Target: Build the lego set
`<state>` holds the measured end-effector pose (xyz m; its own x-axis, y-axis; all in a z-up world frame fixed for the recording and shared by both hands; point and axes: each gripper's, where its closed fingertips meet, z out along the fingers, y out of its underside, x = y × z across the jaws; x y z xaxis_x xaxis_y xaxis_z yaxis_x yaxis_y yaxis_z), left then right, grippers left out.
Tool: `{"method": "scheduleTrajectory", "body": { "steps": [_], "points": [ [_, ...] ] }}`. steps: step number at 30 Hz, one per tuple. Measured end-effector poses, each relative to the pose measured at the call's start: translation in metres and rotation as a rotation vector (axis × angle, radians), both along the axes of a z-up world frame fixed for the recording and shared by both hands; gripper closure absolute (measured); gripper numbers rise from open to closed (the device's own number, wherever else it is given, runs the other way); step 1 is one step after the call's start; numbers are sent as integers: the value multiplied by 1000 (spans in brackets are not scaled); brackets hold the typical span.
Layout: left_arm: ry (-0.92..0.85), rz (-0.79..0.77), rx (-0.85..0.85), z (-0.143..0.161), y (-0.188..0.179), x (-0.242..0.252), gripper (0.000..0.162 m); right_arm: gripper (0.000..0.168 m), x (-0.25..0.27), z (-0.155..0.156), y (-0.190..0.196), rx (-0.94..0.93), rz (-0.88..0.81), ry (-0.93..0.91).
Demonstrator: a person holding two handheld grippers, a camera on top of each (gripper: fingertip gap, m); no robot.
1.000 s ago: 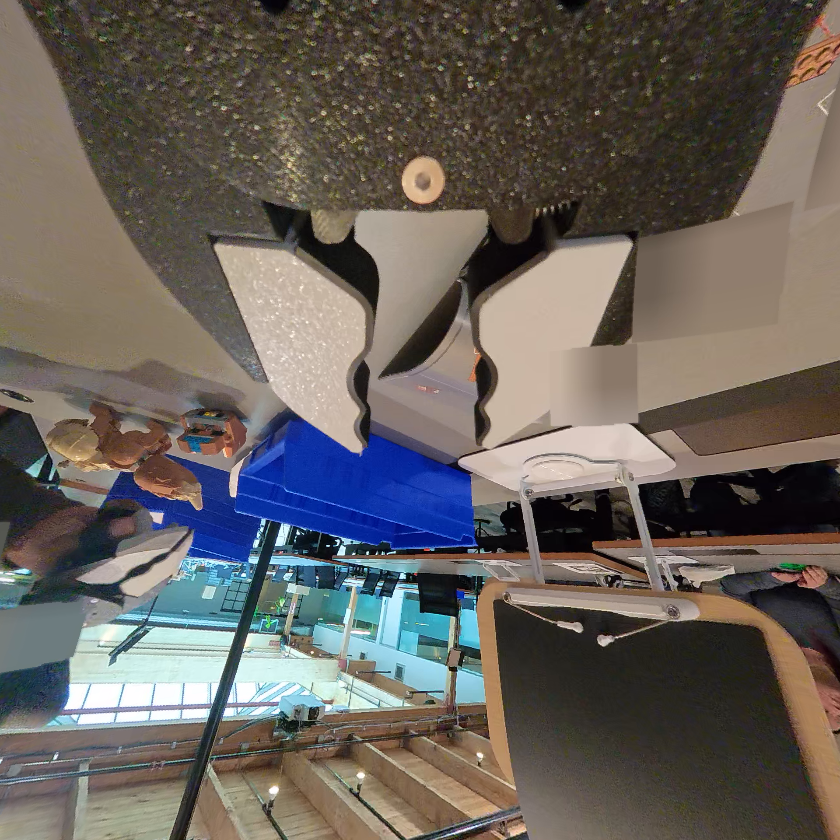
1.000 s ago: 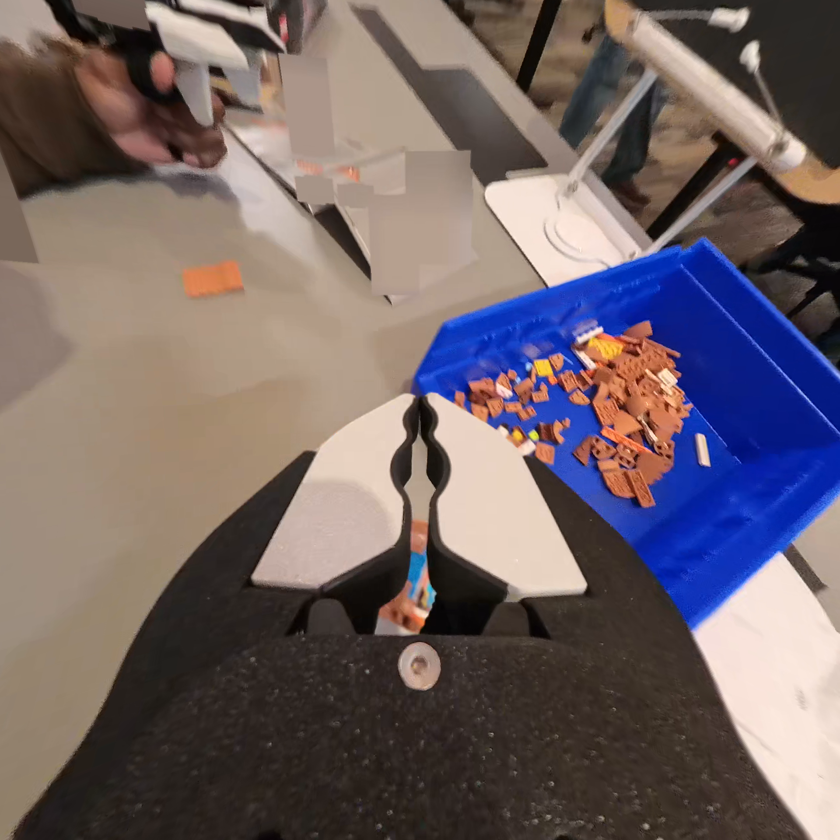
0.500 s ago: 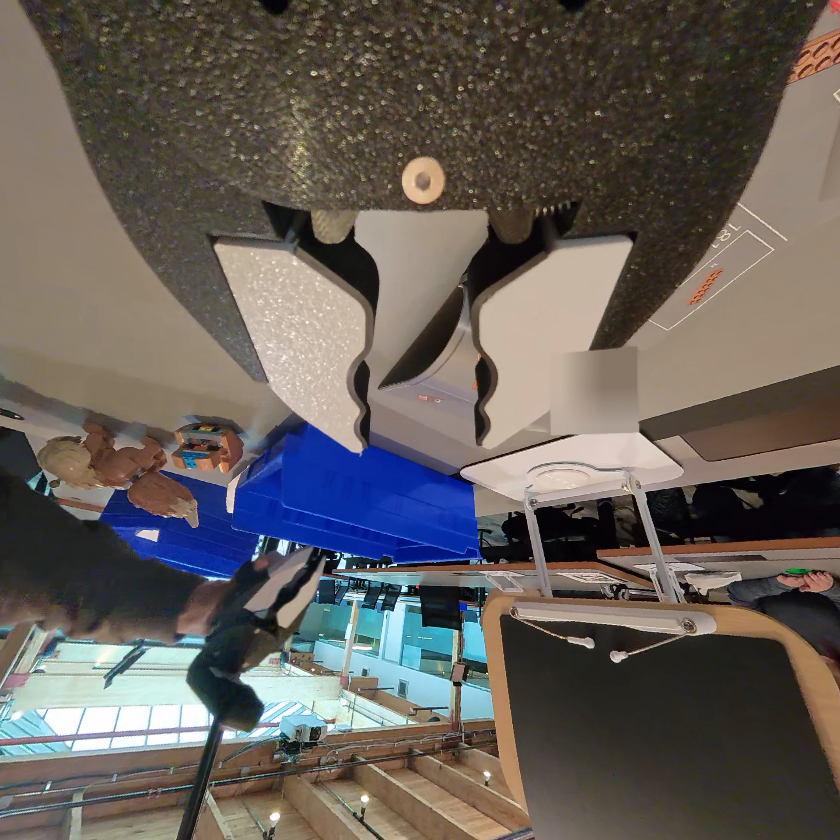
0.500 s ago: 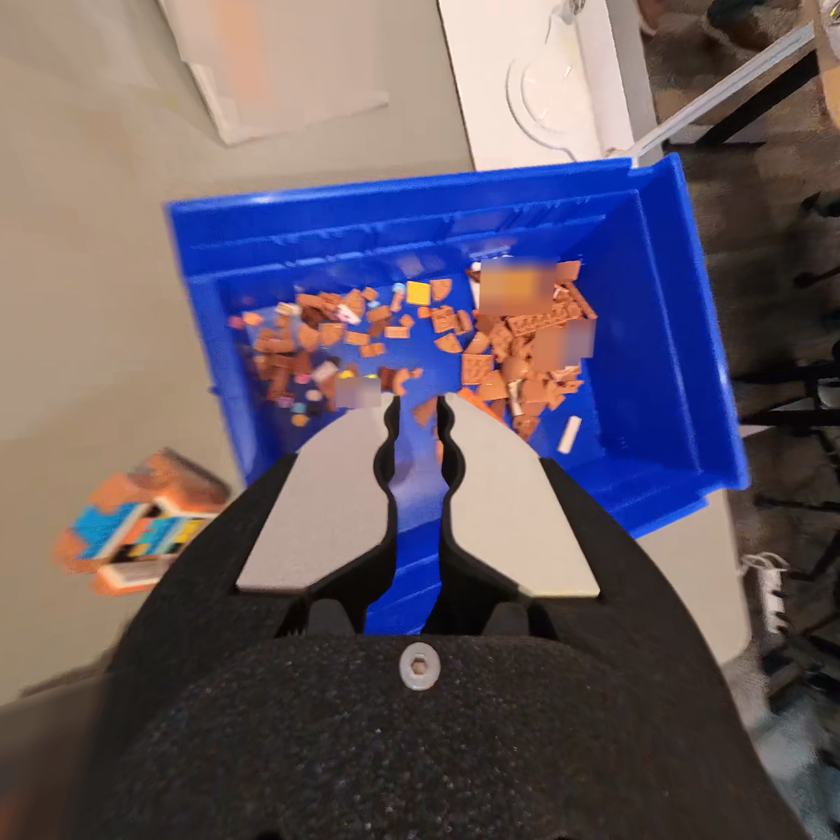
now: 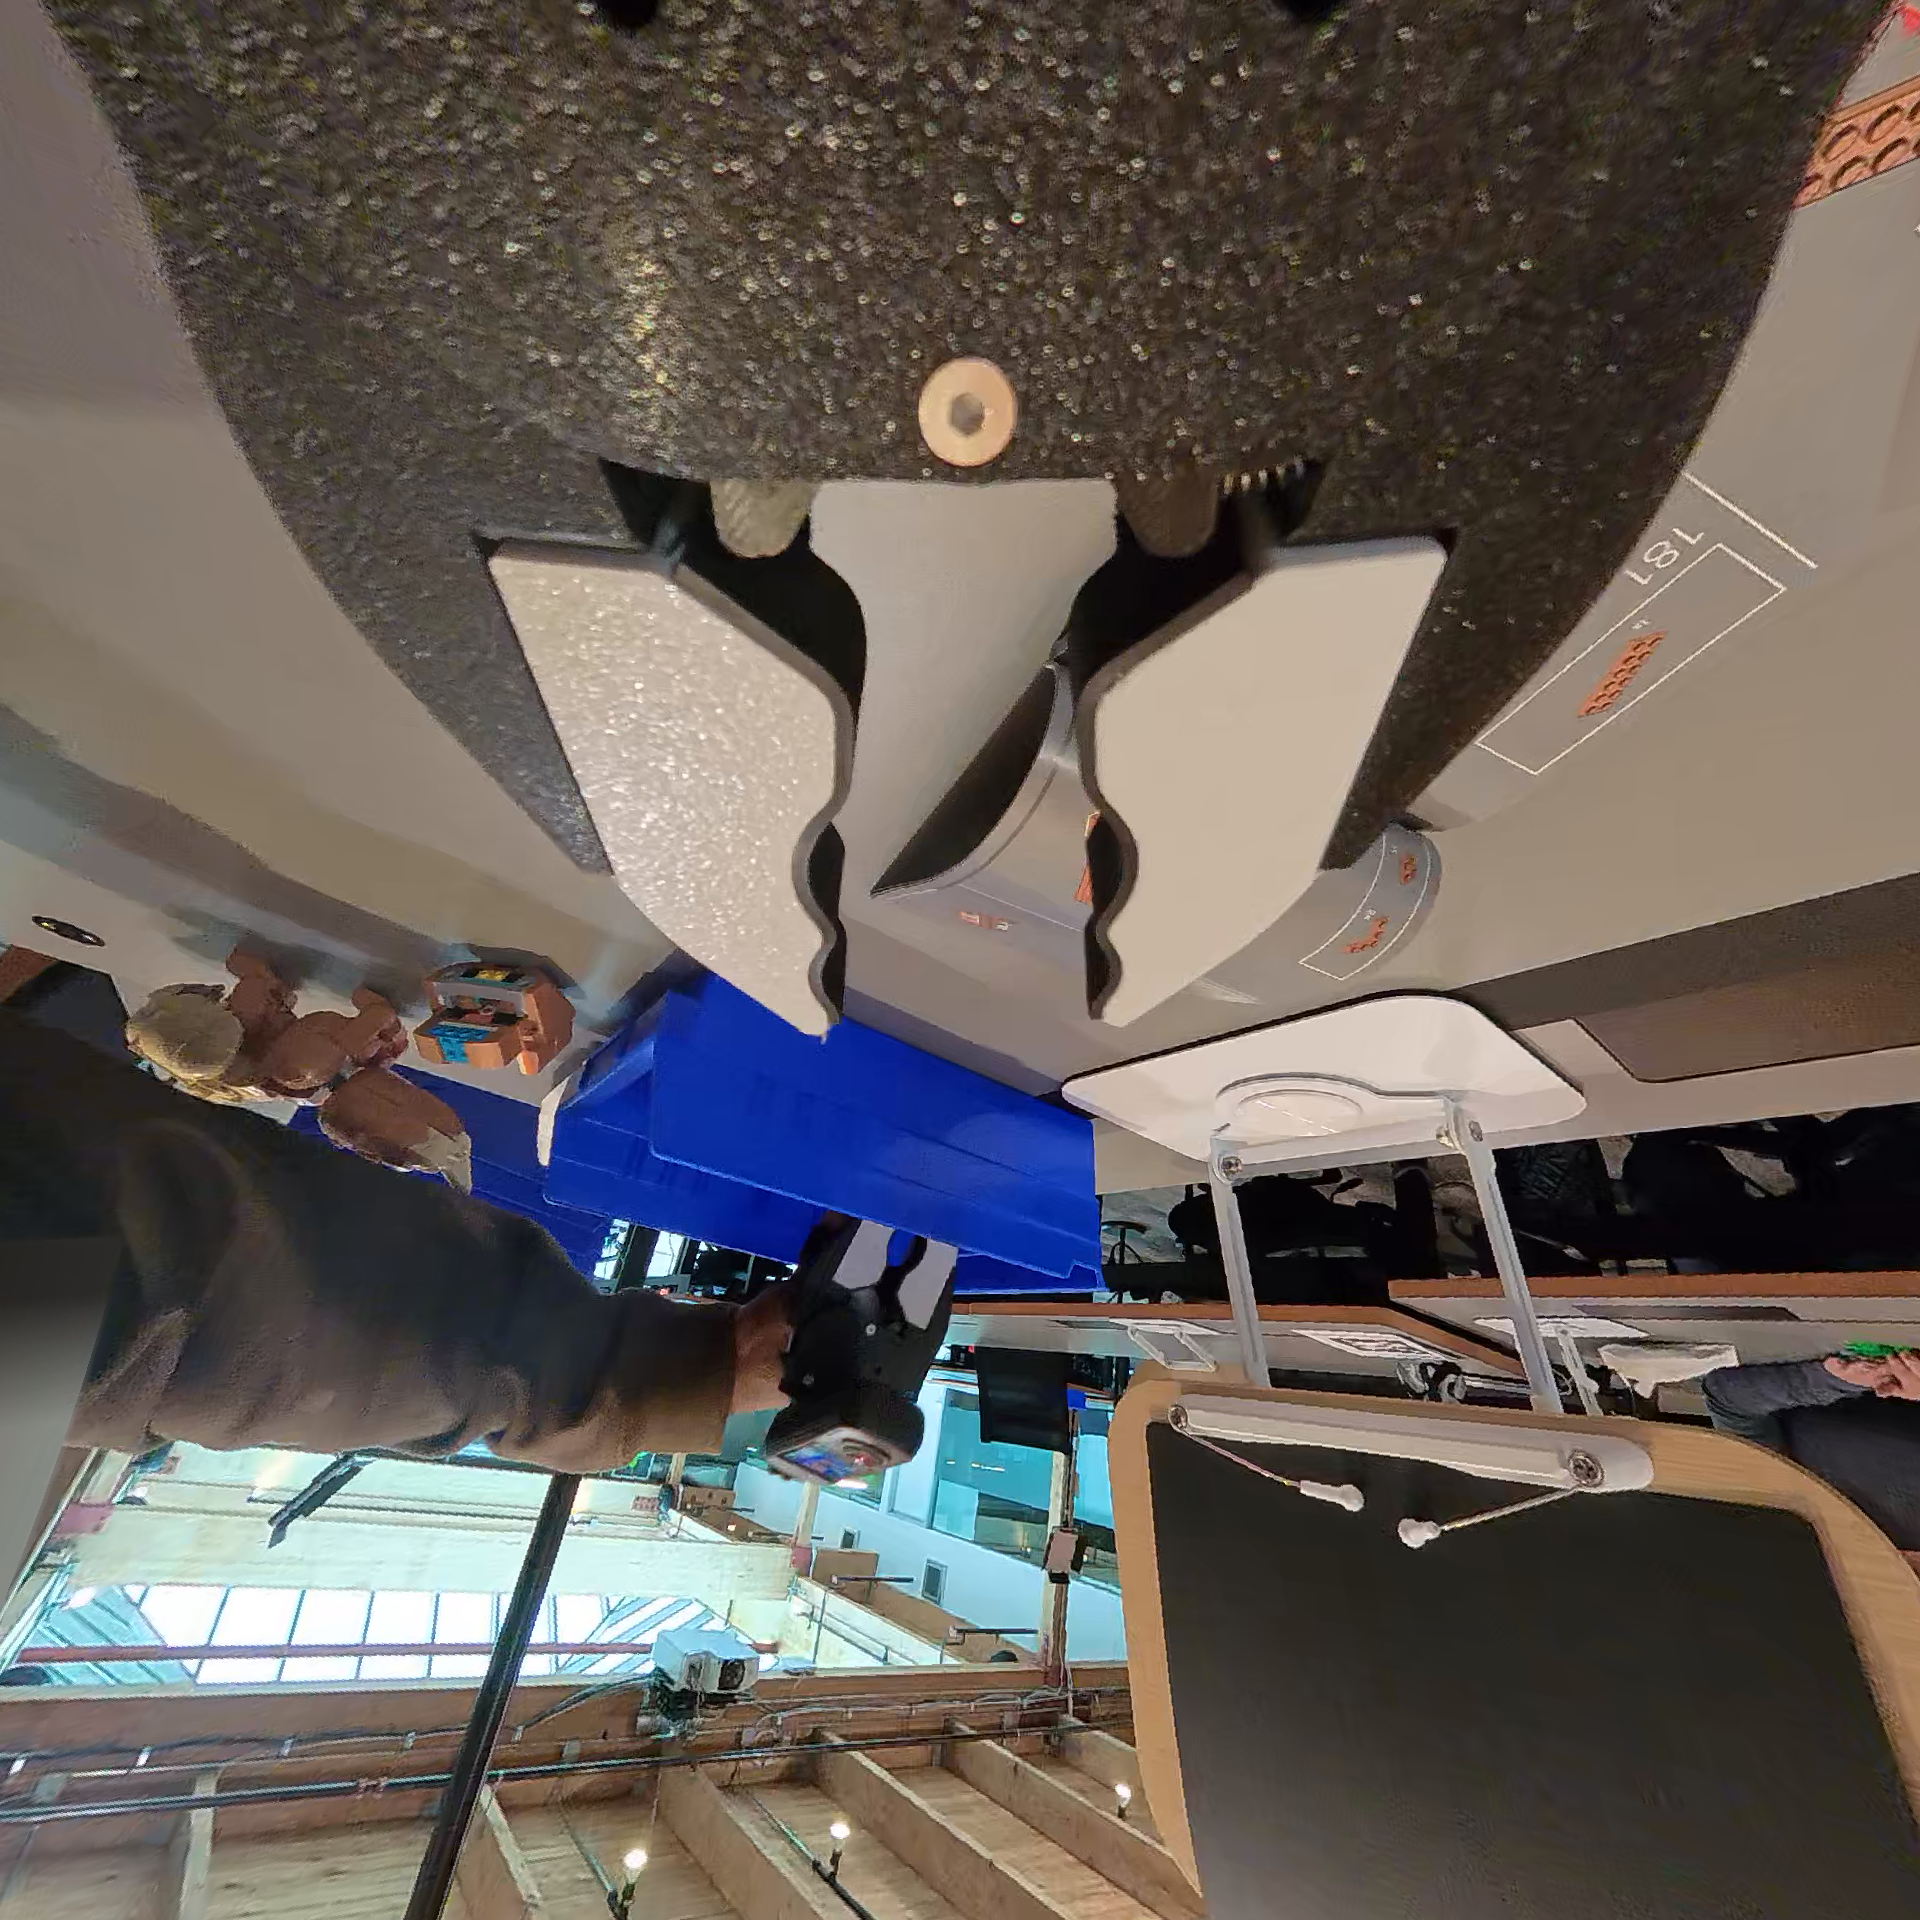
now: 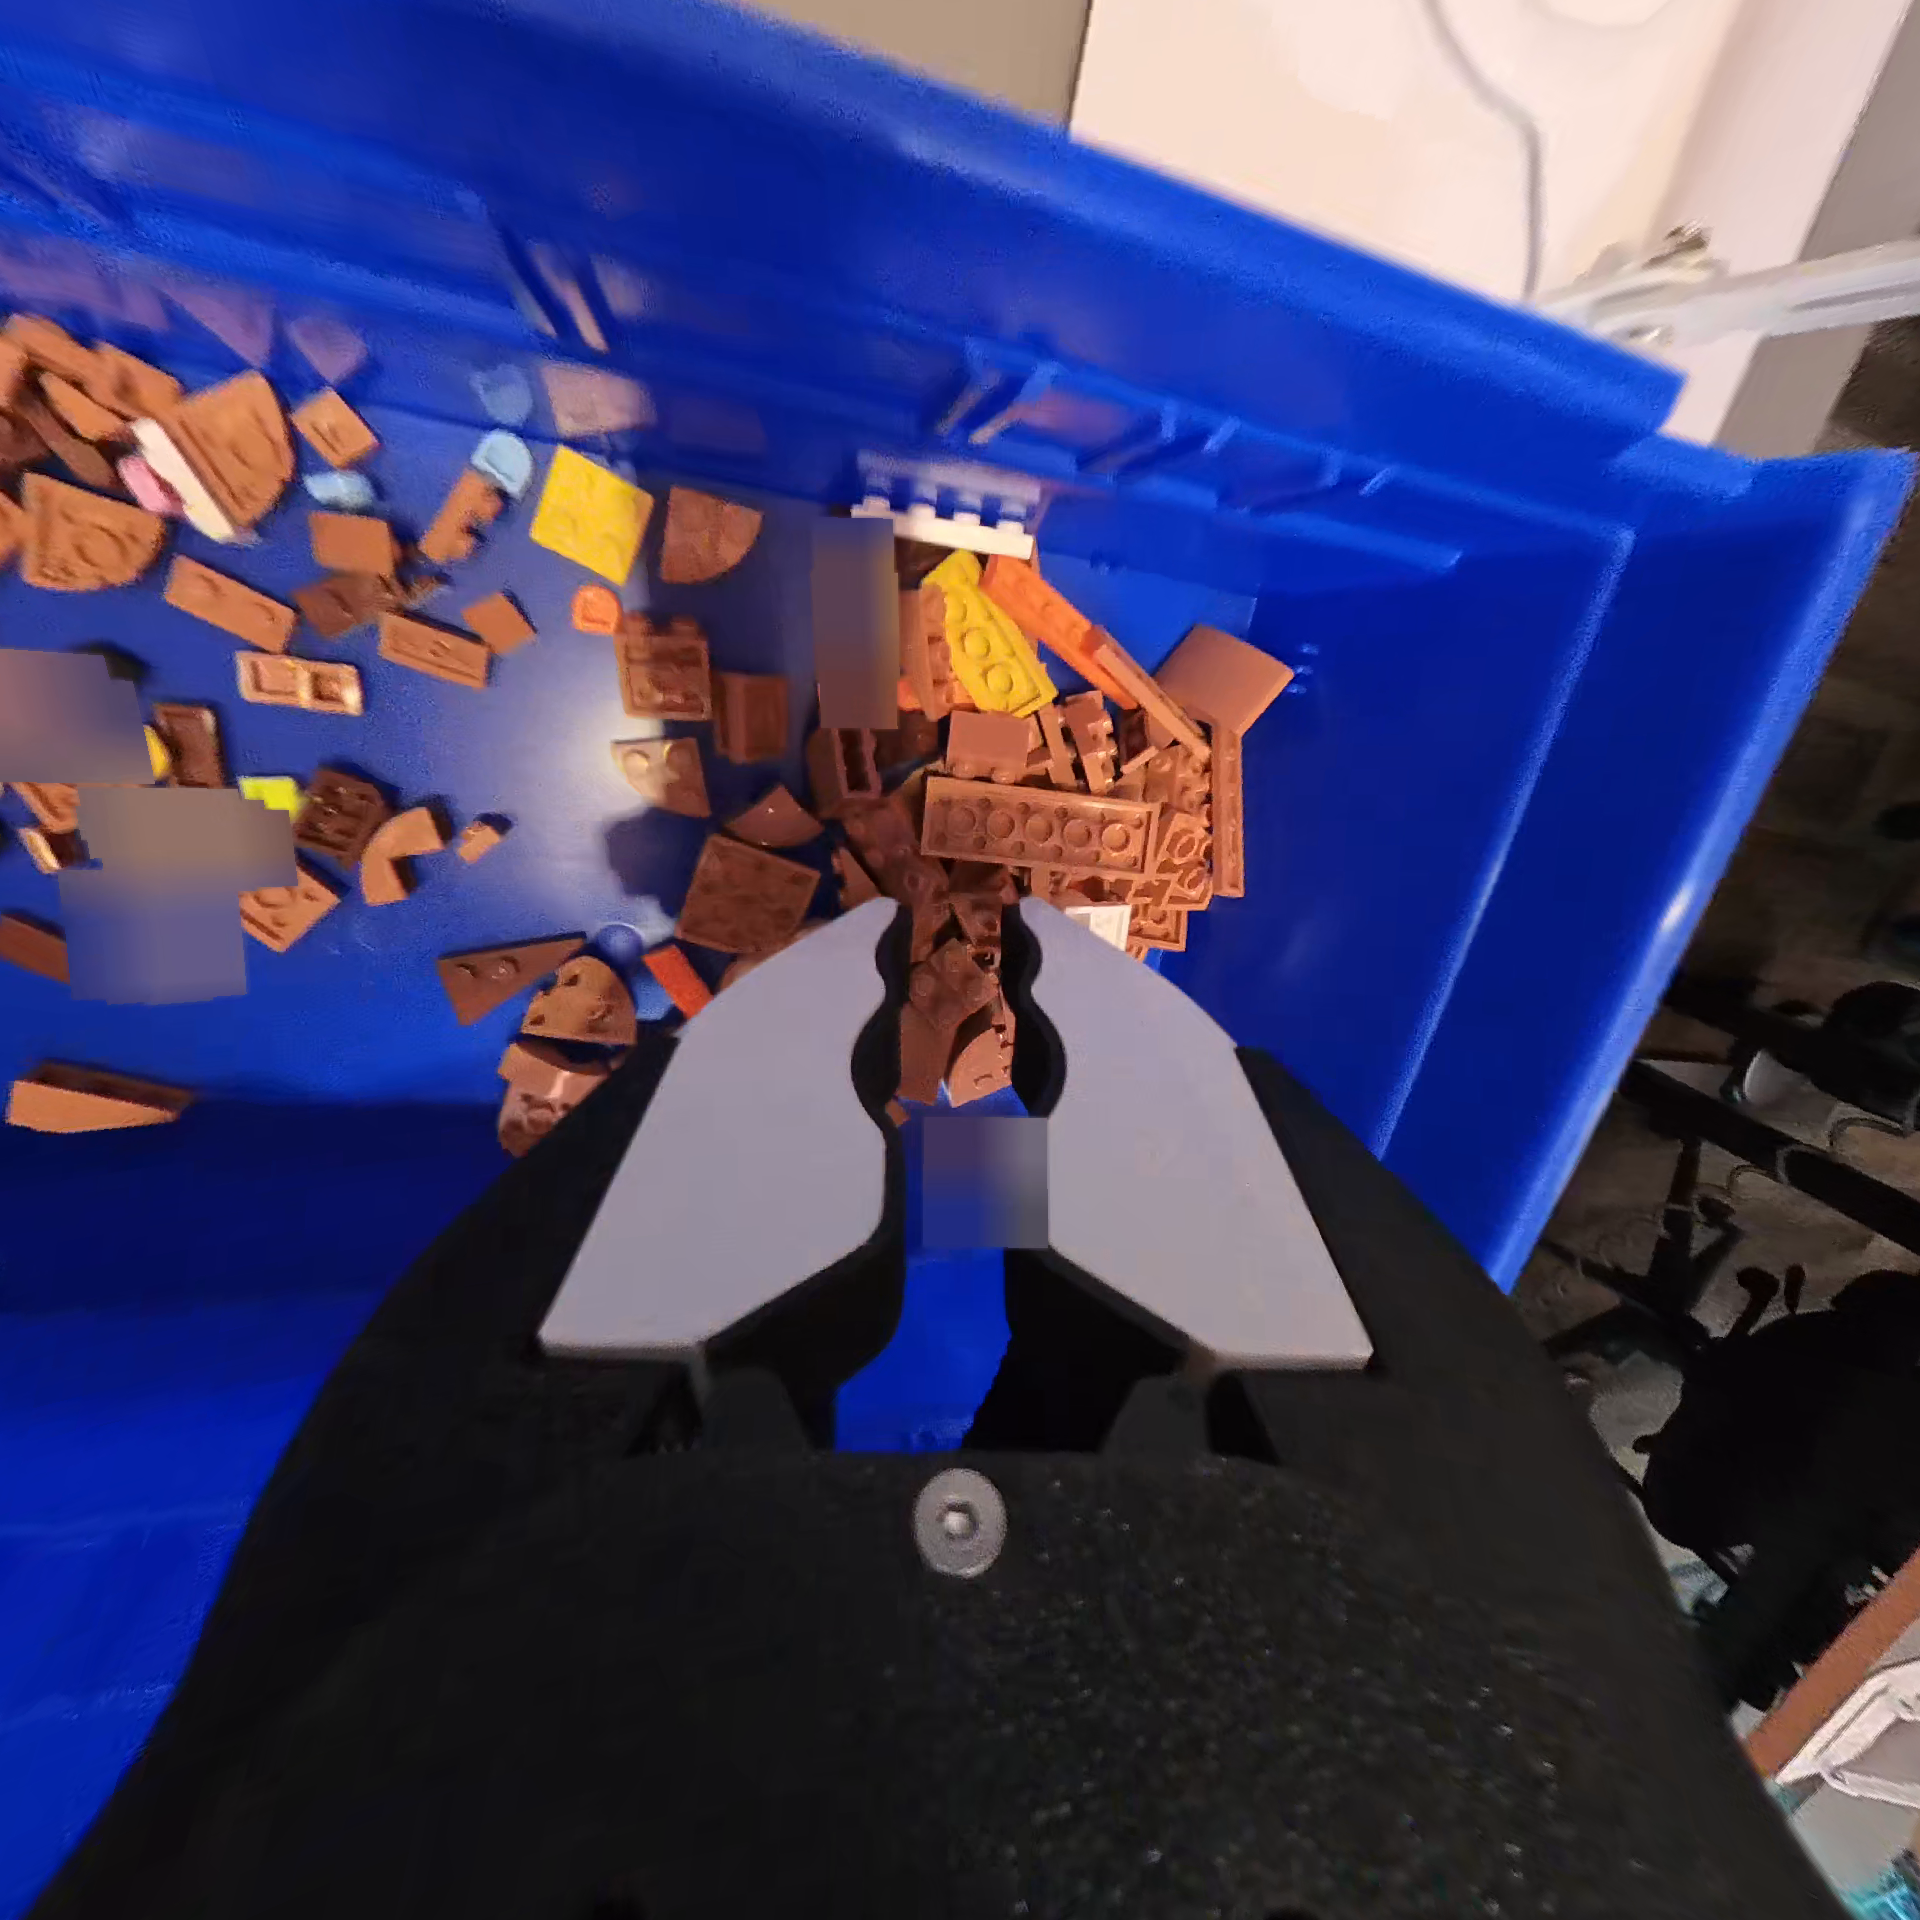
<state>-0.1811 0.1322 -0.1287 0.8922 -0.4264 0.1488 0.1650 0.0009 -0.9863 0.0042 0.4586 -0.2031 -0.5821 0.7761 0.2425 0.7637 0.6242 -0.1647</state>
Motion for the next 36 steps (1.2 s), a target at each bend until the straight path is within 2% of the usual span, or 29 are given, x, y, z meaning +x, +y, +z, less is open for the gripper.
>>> {"method": "scheduleTrajectory", "body": {
  "steps": [12, 18, 22, 28, 36],
  "points": [
    [5, 3, -8, -1, 0, 0, 118, 152, -3, -21, 17, 22, 15, -62],
    [3, 8, -10, -2, 1, -1, 118, 161, 3, -21, 15, 74, 44, -51],
    [6, 11, -15, -2, 1, -1, 118, 165, 2, -6, 3, 148, 138, 83],
    [7, 18, -20, -3, 1, -2, 118, 165, -5, 32, -27, 378, 327, 355],
    [5, 22, -24, -4, 2, -3, 118, 165, -1, 44, -39, 549, 422, 425]
  ]
}}
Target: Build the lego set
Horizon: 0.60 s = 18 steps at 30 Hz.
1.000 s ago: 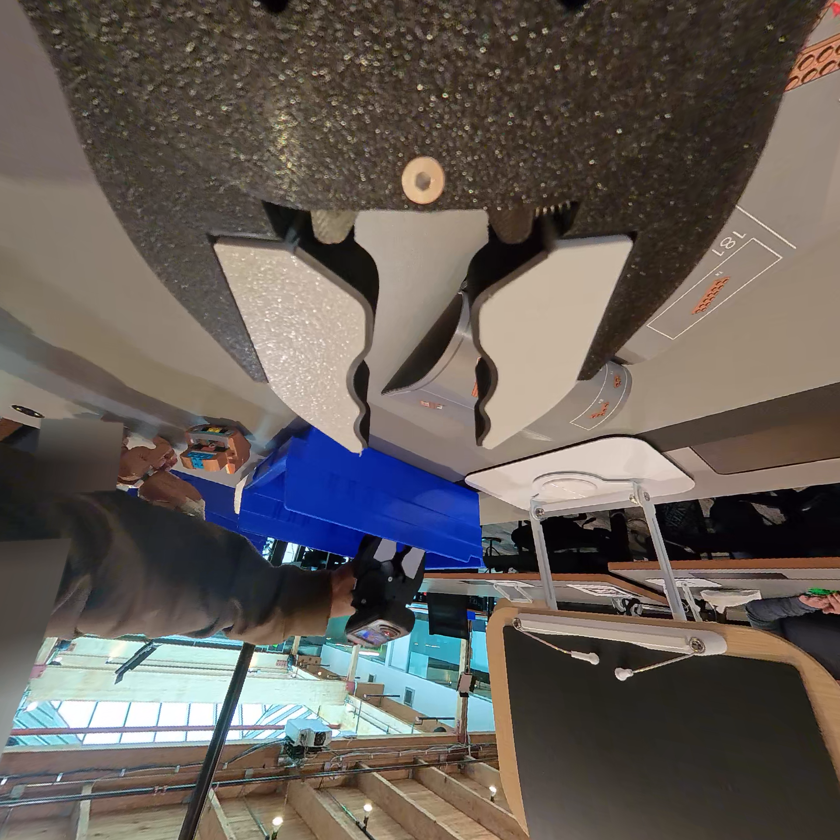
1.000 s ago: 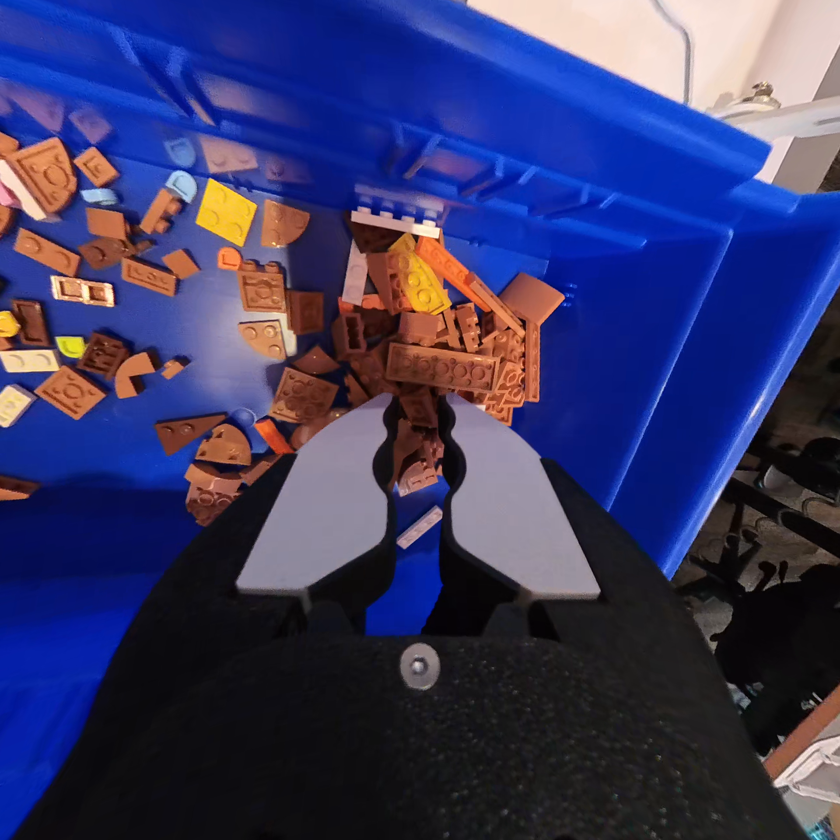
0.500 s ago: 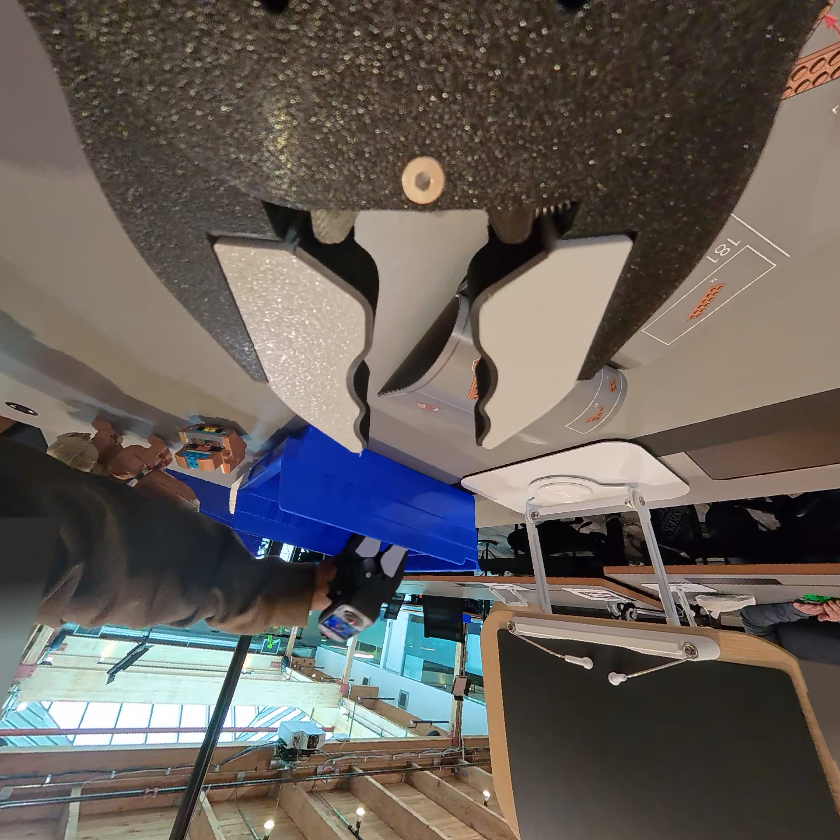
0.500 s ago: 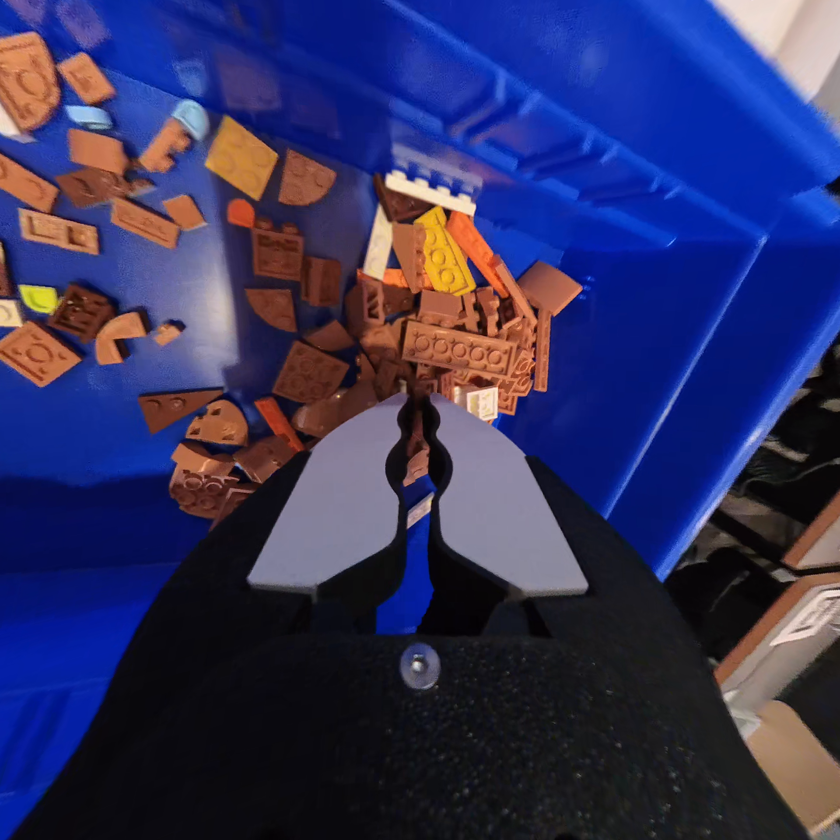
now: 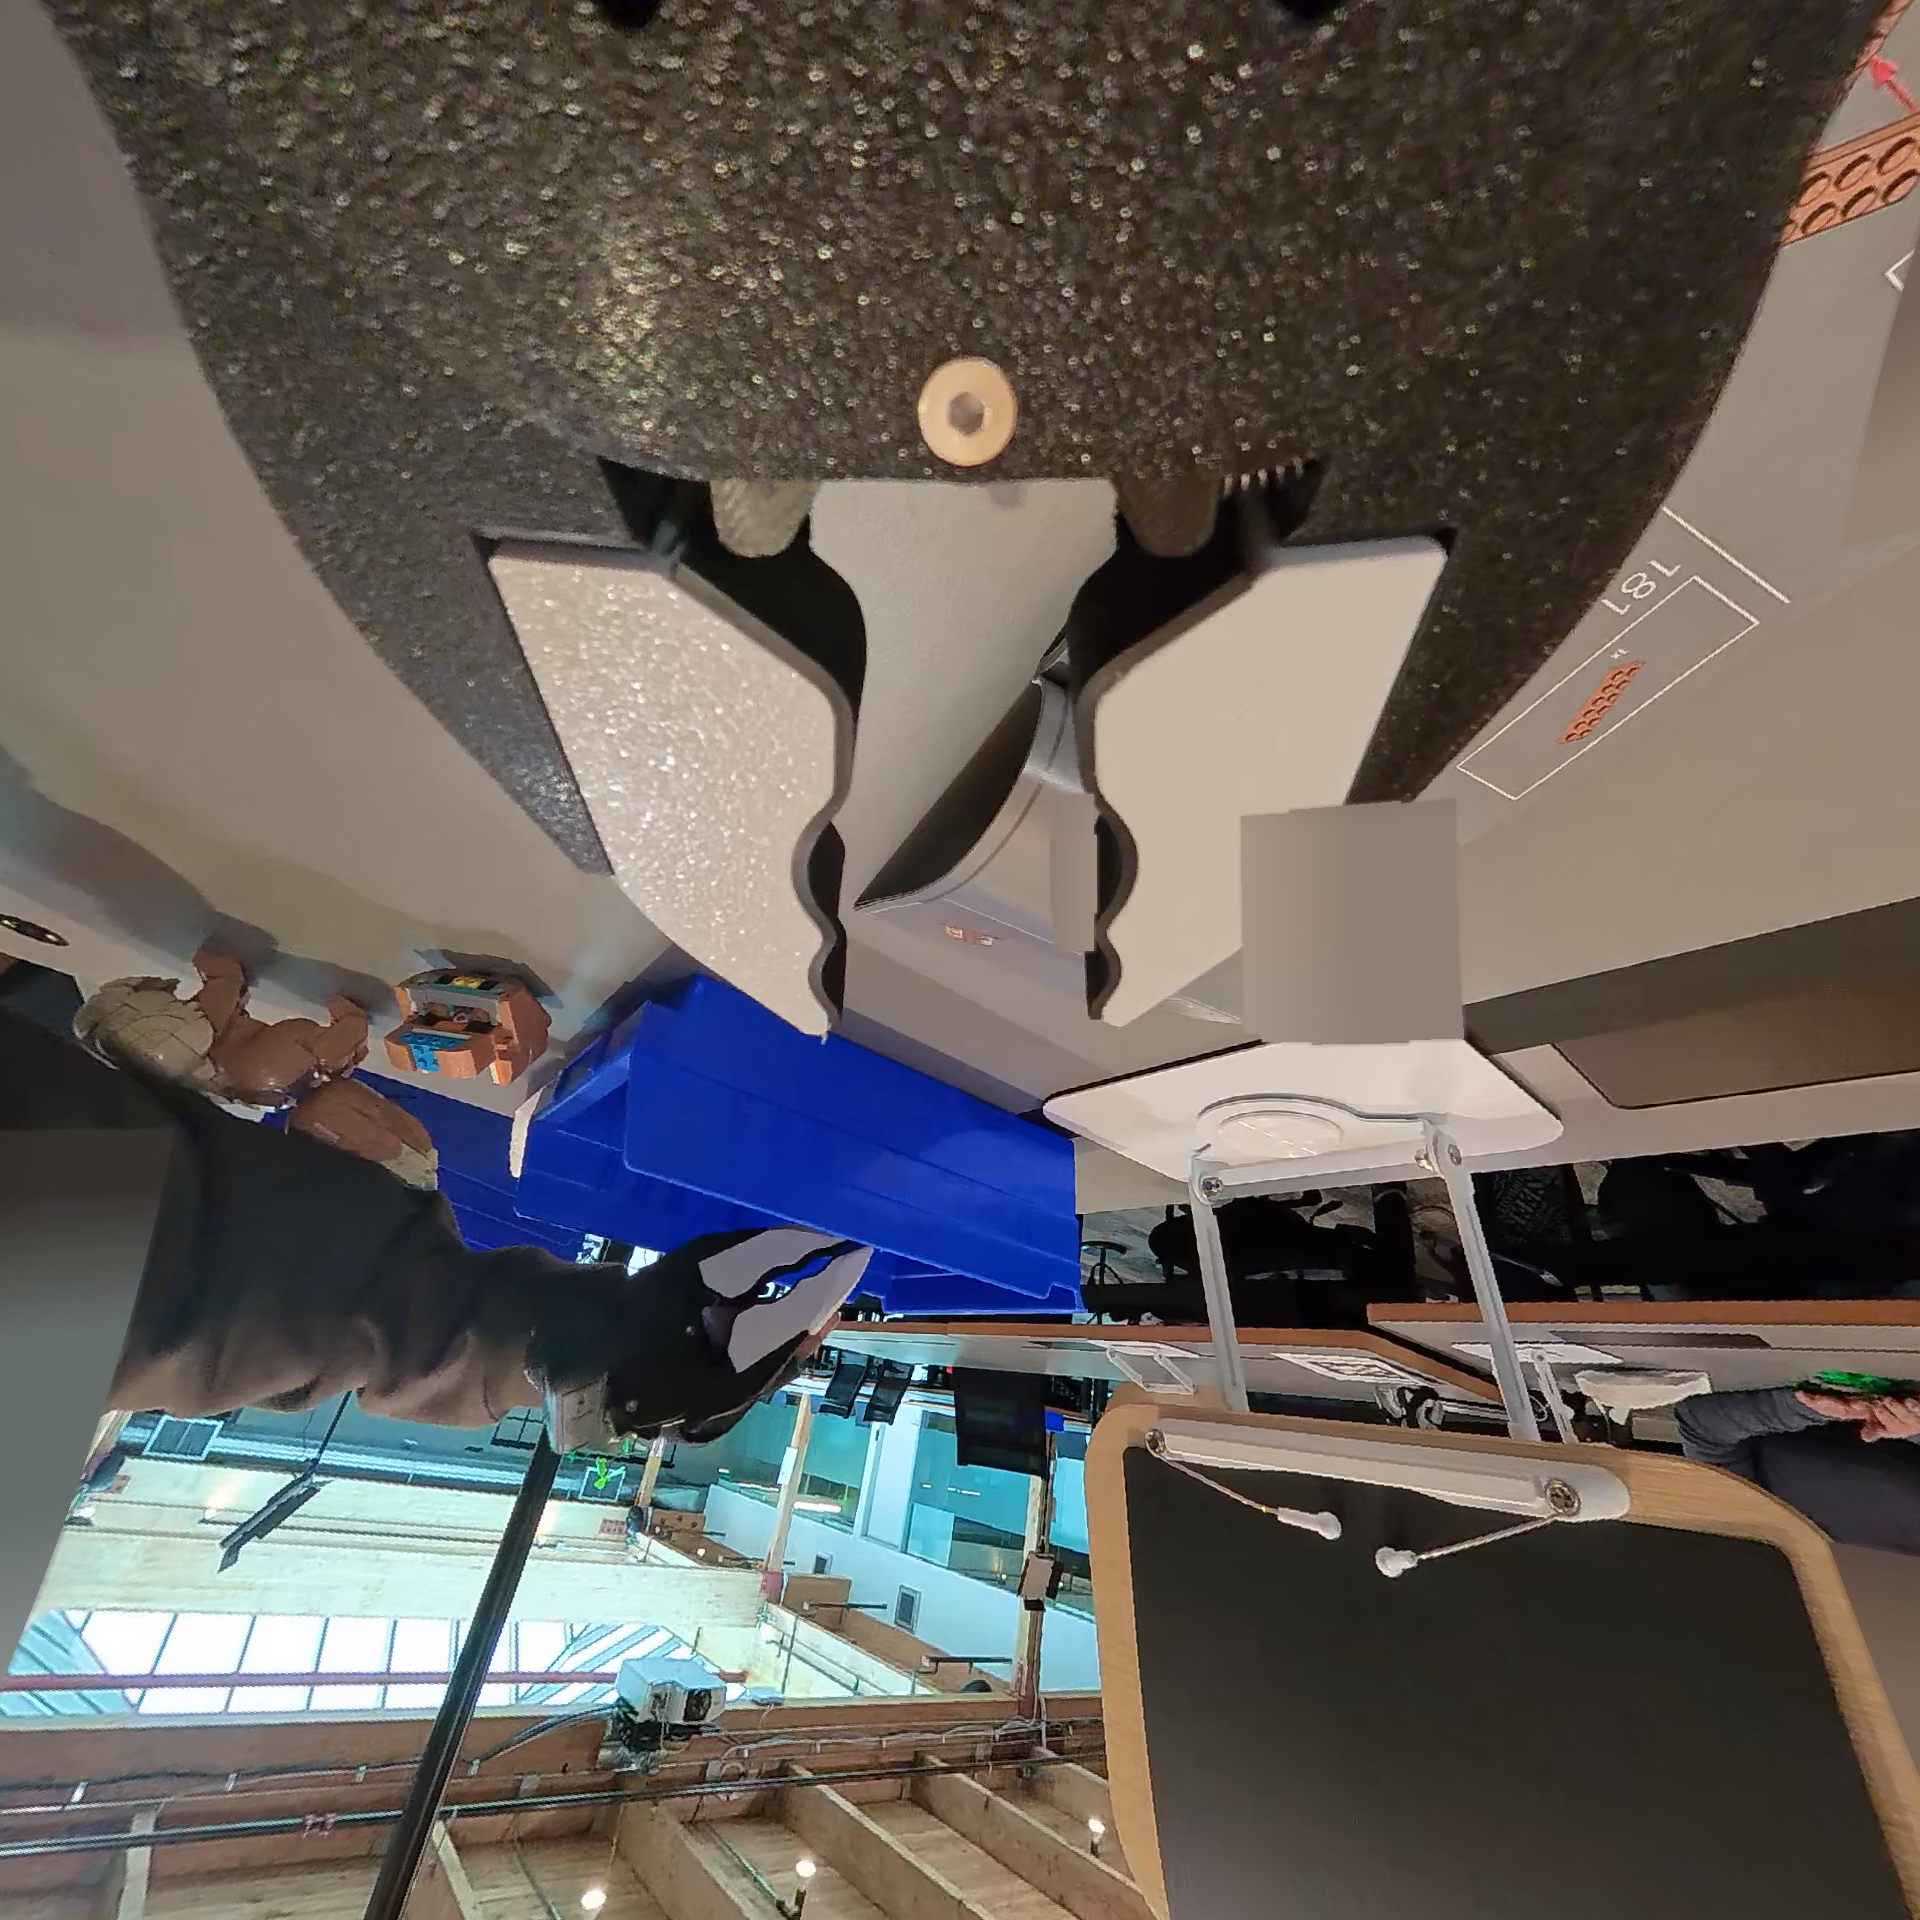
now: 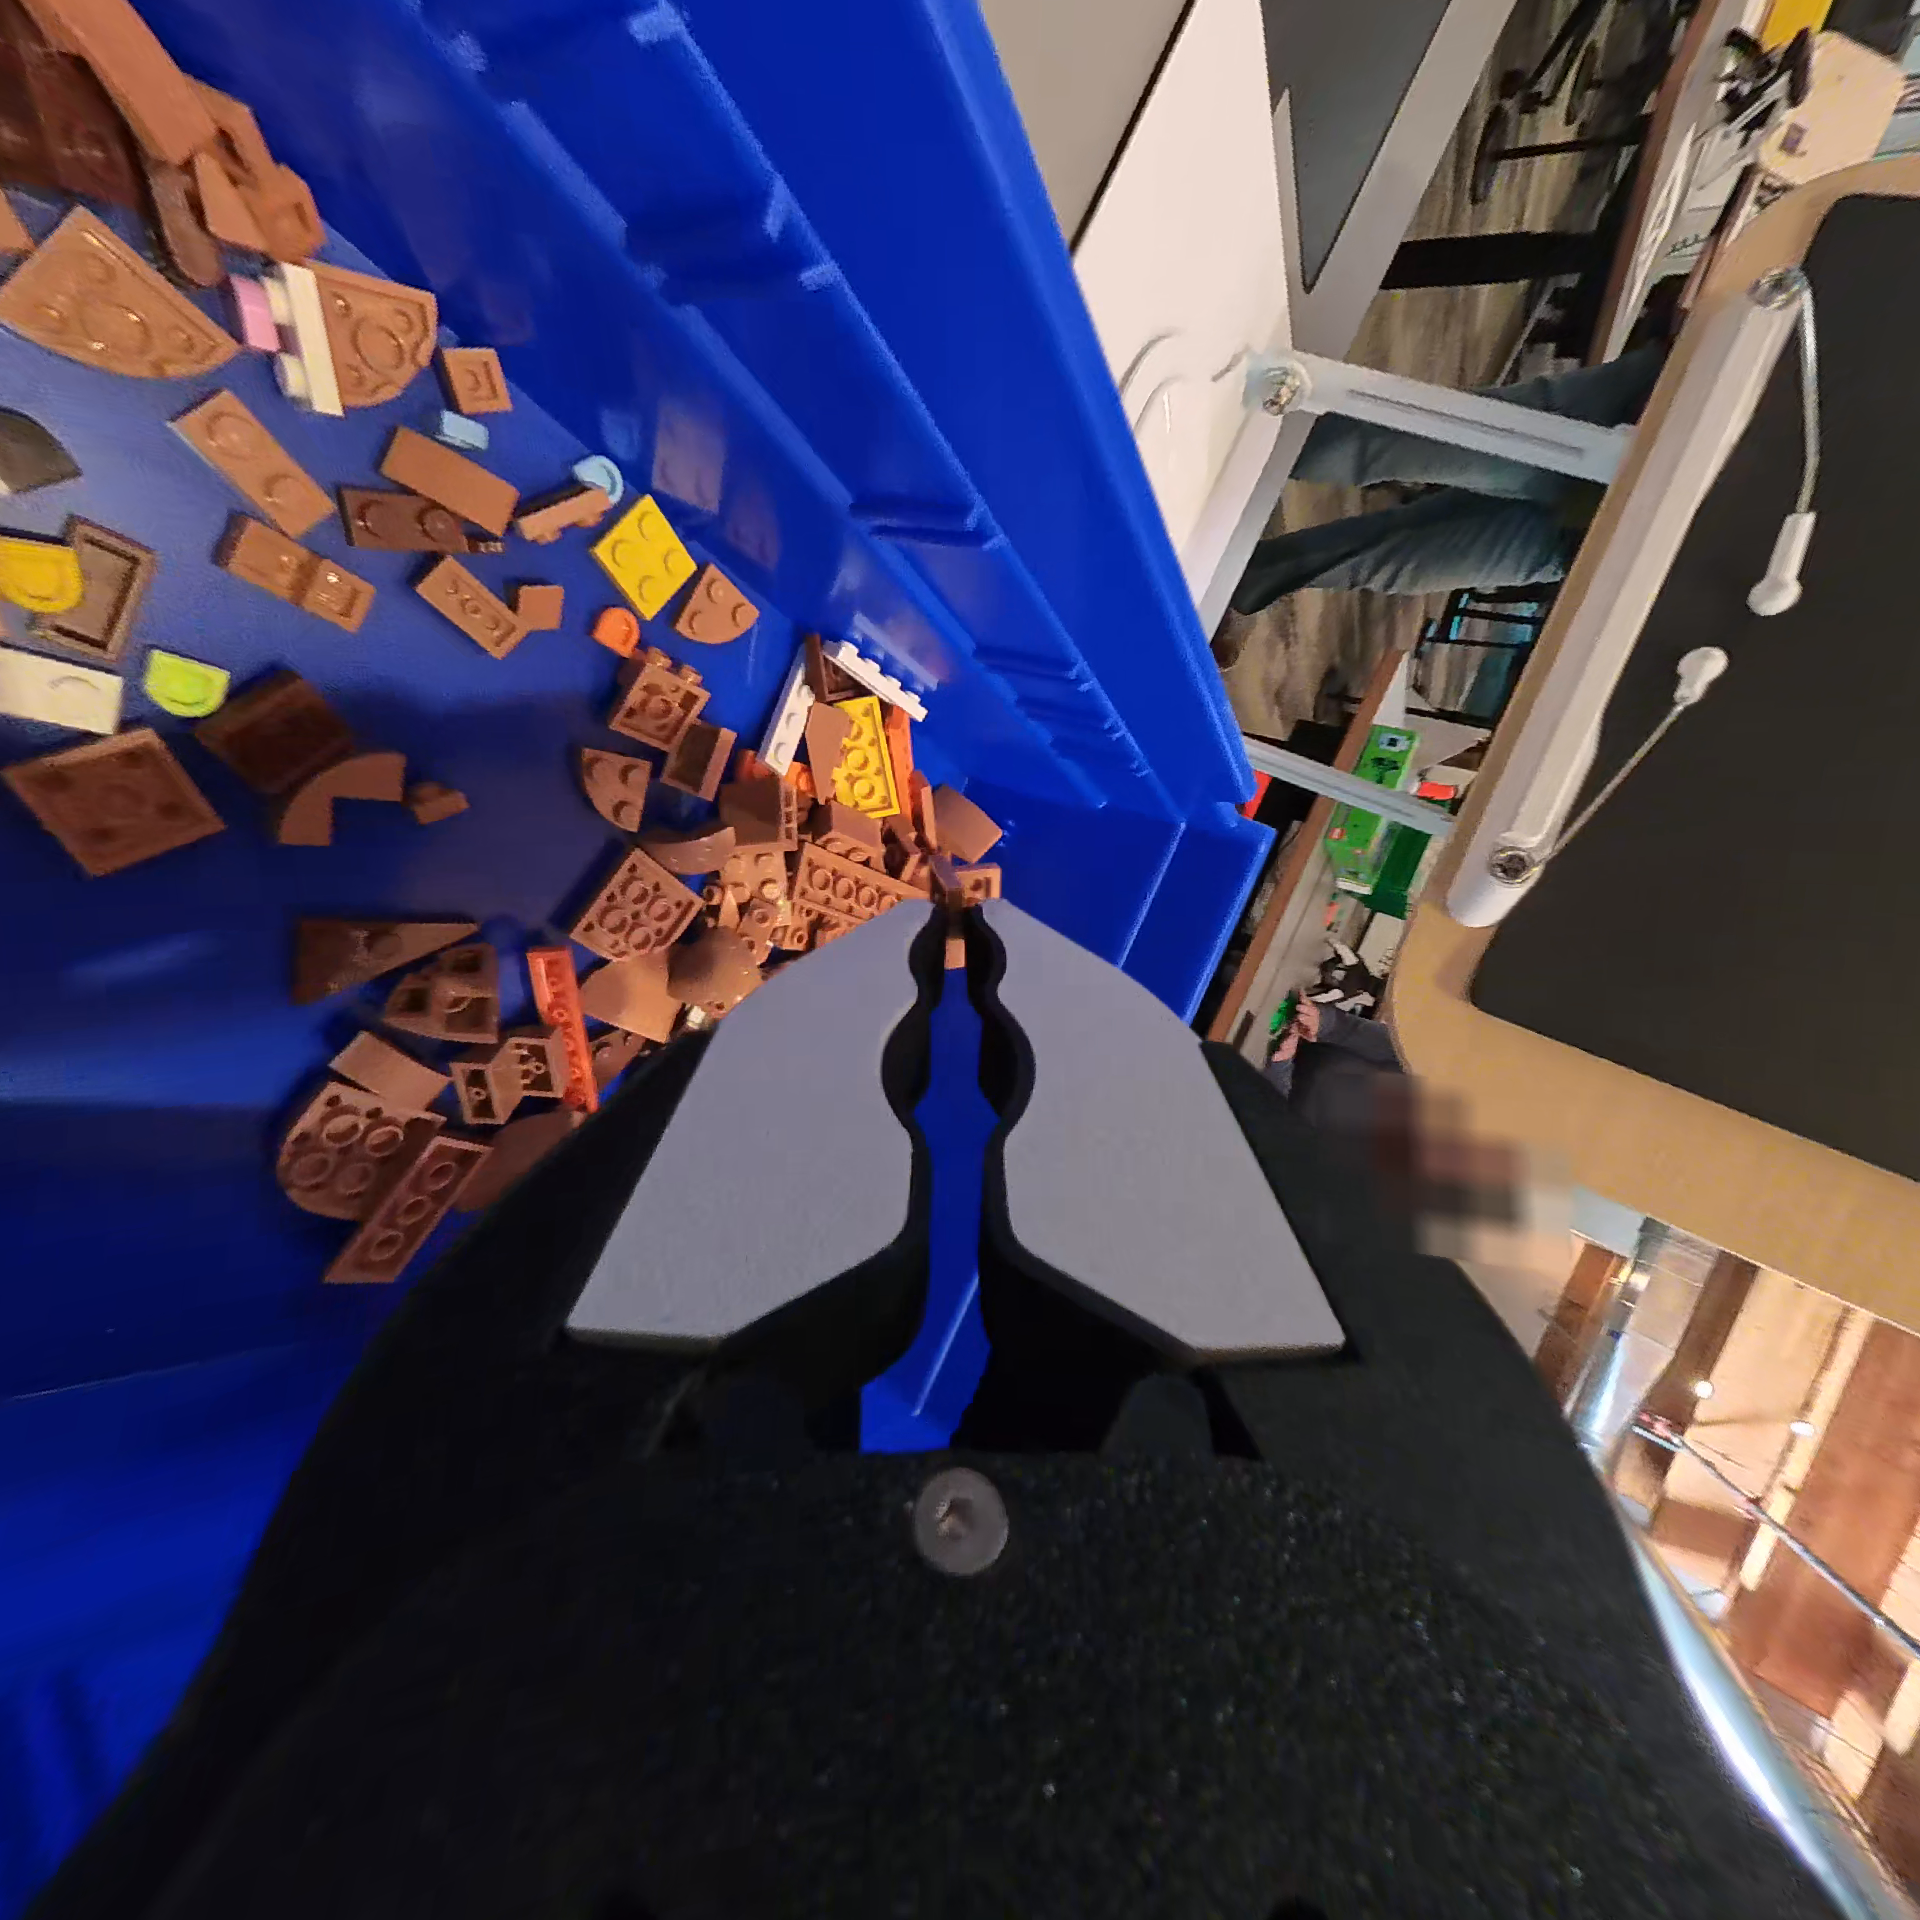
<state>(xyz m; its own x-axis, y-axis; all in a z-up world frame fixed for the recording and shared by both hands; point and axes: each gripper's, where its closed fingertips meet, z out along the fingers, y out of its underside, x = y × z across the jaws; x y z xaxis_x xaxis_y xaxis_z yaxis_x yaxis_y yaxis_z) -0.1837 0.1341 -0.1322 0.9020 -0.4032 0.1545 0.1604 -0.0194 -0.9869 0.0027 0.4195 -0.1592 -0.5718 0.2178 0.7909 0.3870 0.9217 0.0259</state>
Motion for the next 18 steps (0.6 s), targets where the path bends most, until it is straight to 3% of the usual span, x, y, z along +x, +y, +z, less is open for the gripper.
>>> {"method": "scheduleTrajectory", "body": {
  "steps": [18],
  "points": [
    [-4, 5, -7, -2, 1, -1, 118, 165, 27, -45, 30, -142, -208, -257]
  ]
}}
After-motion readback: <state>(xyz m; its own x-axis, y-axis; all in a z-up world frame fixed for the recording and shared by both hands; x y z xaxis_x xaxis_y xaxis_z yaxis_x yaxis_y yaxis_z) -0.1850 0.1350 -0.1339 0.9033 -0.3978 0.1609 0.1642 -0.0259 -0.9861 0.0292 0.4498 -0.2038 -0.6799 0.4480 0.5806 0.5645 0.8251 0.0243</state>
